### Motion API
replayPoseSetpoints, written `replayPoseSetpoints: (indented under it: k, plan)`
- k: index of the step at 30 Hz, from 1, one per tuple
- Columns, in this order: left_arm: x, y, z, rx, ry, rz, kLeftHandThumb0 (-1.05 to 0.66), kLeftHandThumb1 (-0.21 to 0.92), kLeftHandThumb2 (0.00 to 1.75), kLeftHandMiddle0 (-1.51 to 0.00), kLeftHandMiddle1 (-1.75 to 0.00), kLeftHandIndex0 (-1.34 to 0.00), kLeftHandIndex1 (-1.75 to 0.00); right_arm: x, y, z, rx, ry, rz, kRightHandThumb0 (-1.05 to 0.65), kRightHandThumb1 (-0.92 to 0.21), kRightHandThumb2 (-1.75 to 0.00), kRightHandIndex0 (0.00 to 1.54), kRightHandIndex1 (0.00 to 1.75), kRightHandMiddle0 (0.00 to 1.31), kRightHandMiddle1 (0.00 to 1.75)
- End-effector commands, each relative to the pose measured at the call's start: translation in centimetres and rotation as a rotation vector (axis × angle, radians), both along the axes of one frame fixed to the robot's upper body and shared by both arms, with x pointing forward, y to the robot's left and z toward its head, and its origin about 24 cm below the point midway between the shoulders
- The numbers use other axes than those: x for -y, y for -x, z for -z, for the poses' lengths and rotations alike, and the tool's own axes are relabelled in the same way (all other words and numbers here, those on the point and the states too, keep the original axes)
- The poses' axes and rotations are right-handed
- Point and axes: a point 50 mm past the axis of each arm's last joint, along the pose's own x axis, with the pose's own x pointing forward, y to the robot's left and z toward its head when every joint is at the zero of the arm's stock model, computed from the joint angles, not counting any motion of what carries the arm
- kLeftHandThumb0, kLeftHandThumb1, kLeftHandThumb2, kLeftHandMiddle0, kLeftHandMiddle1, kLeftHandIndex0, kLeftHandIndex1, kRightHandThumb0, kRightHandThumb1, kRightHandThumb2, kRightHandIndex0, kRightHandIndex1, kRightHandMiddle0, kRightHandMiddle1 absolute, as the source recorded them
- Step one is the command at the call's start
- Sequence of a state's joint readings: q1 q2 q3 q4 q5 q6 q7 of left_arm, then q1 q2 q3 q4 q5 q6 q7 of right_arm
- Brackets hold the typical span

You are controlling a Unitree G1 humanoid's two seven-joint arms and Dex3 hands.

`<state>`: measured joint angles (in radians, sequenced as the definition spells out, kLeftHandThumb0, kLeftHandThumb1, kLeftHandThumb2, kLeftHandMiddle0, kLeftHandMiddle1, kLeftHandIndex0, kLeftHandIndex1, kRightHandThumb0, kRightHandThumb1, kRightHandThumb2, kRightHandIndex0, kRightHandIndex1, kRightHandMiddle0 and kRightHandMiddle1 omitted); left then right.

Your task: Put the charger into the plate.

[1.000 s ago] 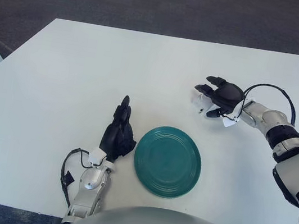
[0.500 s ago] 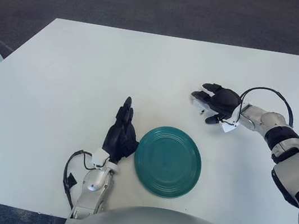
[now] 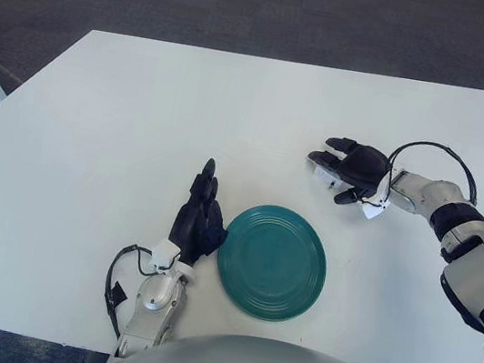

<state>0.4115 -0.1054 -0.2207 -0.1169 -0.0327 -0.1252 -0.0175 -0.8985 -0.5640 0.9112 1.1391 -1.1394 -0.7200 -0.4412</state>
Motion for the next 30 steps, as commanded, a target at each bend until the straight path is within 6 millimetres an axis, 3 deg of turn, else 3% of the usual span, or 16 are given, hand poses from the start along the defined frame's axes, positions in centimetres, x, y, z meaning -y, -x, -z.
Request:
replayPoseSetpoints:
  k: [1,7,14,27,30]
  plan:
    - [1.0,0.5,0.2,-0.045,0.055,-0.016,-1.00,0.92,0.87,0.00,0.00,0.00,0.00,0.4,-0.2,-0.2,-0.025,0.079,-0.015,-0.96,-0.92,-0.76,0.17,0.01,0.00,0.42]
    - [1.6,0.5,0.0,-0.041,0.106,-0.038,-1.00,0.92,0.86,0.00,0.00,0.00,0.00,0.2,-0.8,-1.0,-0.059,0.120,0.004,-0.92,-0.92,-0.72,0.20,0.01,0.00,0.47]
    - [1.5,0.3,0.3,-0.050,0.112,-0.052,-1.04,0.92,0.88,0.00,0.00,0.00,0.00,-0.2,-1.7,-2.1,-0.126,0.232,0.049,-0.83,-0.92,-0.56,0.30,0.02,0.02,0.65]
    - [1.8,0.4,0.5,-0.040,0.089,-0.041,-1.05,0.92,0.88,0.00,0.00,0.00,0.00,0.0,-1.4,-1.5,-0.127,0.242,0.035,-0.77,-0.92,-0.37,0.48,0.06,0.05,0.79]
    - [1.8,0.4,0.4,-0.046,0.075,-0.035,-1.05,0.92,0.89,-0.01,0.00,0.00,0.00,0.0,-1.2,-1.5,-0.113,0.215,0.023,-0.75,-0.92,-0.35,0.55,0.10,0.04,0.94]
